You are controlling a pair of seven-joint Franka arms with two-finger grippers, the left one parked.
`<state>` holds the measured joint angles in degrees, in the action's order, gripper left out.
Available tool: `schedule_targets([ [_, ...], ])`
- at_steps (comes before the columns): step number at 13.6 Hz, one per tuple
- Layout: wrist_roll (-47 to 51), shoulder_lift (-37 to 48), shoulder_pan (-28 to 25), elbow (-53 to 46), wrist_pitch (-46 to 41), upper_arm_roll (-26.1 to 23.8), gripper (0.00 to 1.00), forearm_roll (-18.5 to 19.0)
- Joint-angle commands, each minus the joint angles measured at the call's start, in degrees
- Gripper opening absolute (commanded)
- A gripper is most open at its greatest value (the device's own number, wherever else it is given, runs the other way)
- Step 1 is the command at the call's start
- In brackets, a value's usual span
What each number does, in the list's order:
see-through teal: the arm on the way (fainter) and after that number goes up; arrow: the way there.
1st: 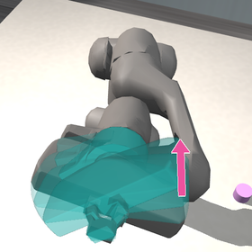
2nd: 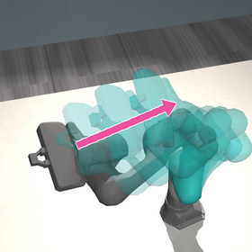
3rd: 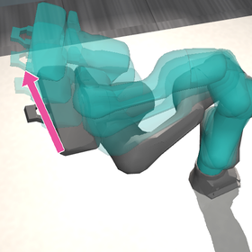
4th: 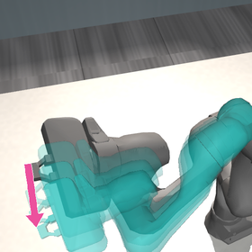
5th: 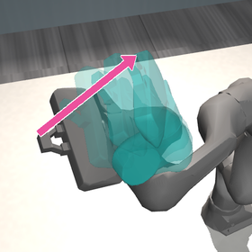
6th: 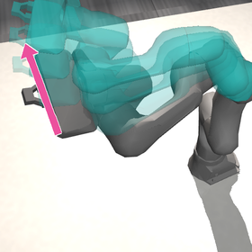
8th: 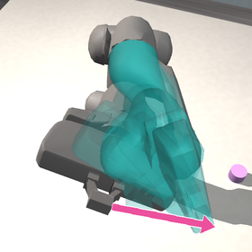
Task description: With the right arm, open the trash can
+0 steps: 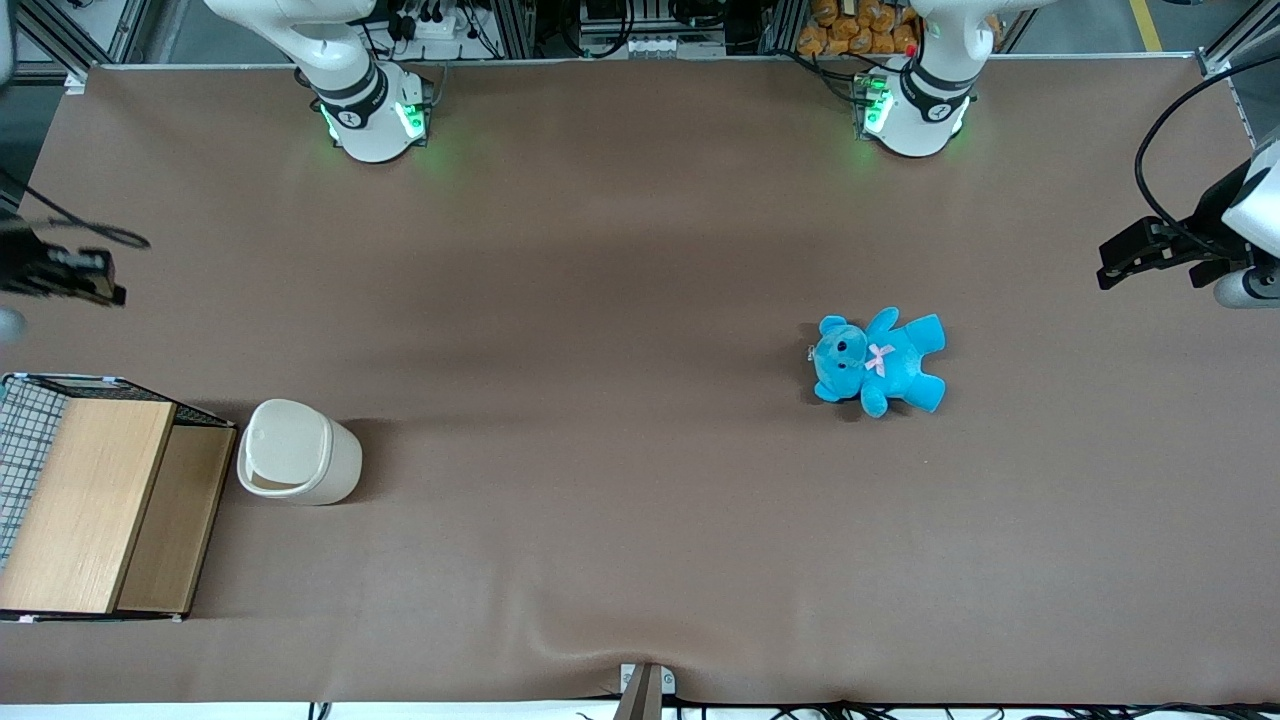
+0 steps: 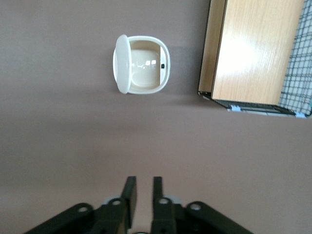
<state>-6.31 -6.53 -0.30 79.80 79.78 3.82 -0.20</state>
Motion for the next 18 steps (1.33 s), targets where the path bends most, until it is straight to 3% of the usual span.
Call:
schedule_targets([
  [1,0.07,2.21,0.04,0.19,-3.12,-0.13,1.00,0.38],
  [5,0.68,4.67,0.04,-2.54,-7.95,-0.04,1.00,0.46],
  [8,7.52,7.48,0.13,-2.45,-10.95,-0.13,1.00,-0.32],
  [18,10.26,7.23,-0.14,-4.65,-11.66,-0.39,1.00,-0.15],
])
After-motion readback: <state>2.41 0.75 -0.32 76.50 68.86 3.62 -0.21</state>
